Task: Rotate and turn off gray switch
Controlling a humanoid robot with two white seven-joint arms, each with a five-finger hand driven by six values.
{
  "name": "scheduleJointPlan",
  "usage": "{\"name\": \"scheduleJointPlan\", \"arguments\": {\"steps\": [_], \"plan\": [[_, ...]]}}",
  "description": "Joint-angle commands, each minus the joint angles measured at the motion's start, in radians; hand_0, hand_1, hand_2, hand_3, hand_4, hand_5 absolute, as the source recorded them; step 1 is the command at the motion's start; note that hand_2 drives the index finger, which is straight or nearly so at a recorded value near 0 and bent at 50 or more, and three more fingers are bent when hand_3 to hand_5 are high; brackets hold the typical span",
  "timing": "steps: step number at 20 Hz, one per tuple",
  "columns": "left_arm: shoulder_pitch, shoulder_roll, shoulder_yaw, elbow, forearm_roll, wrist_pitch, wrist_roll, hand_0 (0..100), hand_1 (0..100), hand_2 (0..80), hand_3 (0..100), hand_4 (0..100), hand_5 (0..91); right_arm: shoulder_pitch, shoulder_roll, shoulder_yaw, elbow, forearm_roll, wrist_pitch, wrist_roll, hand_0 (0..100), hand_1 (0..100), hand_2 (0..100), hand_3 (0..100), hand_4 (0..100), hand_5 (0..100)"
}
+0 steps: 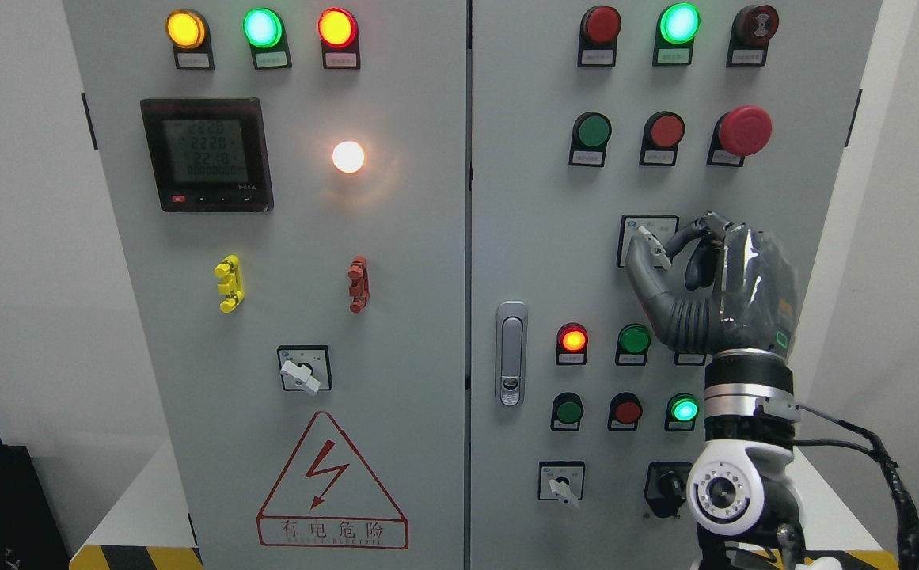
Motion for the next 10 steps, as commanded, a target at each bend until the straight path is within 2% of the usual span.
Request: {"name": "scheduleJointPlan", "arguments": {"steps": [1,10], "plan": [[-0.009,0.0,0.008,-0.026,0.02,-0.005,0.0,12,39,0.0,0,0,0.0,0.0,0.0,-0.016,0.002,0.0,0.0,0.0,46,48,67,100,97,100],[-0.009,0.0,0.009,-0.026,0.02,-0.005,0.0,12,39,0.0,0,0,0.0,-0.002,0.0,-0.016,0.003,0.0,0.002,0.0,48,47,67,100,97,100]]}}
